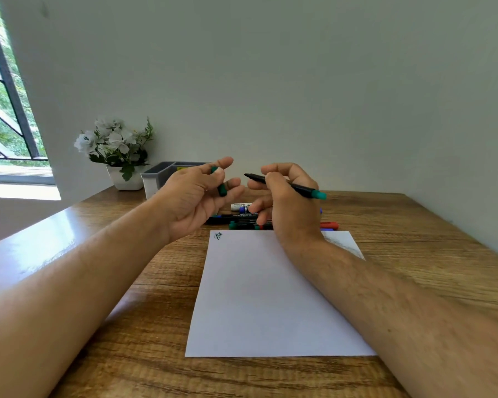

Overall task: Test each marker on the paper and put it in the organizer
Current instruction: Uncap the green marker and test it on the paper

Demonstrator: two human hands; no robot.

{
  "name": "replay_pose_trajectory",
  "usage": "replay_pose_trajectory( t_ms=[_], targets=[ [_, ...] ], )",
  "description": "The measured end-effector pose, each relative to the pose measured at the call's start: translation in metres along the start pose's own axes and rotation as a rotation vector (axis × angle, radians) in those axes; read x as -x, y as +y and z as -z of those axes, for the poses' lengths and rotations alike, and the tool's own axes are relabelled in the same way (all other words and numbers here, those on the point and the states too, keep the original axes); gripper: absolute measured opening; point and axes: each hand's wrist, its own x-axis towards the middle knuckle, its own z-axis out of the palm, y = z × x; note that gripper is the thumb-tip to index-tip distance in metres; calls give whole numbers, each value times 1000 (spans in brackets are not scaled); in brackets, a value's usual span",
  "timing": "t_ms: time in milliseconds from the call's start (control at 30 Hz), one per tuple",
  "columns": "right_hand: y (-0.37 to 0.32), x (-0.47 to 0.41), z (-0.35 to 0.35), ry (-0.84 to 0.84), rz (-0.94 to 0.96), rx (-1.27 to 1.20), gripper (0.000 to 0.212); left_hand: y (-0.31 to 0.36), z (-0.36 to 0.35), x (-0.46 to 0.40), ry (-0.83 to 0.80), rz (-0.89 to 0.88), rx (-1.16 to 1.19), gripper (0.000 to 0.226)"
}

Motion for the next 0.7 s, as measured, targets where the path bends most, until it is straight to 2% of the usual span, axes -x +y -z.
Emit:
replay_pose_trajectory(
  t_ms=[67,333,700],
  targets=[
    [1,0,0,-8,28,-18,5,0,0,0,3,-5,43,28],
    [4,1,0,-116,83,-21,18,1,-8,6,54,-59,125,20],
    [6,1,1,-121,92,105,11,-1,-4,7,-37,-16,-55,28]
  ],
)
